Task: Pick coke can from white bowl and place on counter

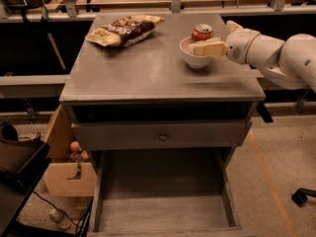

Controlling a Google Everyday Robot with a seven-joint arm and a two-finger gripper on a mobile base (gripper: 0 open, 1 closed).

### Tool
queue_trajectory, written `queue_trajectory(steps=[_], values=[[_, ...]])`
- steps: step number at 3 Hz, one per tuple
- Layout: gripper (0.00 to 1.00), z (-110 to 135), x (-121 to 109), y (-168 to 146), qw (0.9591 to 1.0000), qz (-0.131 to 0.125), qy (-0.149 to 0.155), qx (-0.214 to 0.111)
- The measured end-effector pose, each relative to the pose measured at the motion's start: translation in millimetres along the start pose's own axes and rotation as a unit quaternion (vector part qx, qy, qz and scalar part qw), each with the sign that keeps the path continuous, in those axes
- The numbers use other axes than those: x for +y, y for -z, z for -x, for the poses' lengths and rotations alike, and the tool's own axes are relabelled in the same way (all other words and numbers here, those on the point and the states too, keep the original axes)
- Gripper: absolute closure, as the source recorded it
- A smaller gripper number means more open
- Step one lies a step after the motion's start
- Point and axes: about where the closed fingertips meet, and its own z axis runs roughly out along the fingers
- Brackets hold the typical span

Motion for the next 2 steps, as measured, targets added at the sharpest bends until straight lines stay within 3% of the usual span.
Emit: queue_trajectory(steps=[1,2], values=[[0.15,-3.4,3.9,-12.3,0.9999,0.013,0.003,-0.003],[0.38,-3.6,7.2,-18.8,0.9998,0.015,0.007,-0.006]])
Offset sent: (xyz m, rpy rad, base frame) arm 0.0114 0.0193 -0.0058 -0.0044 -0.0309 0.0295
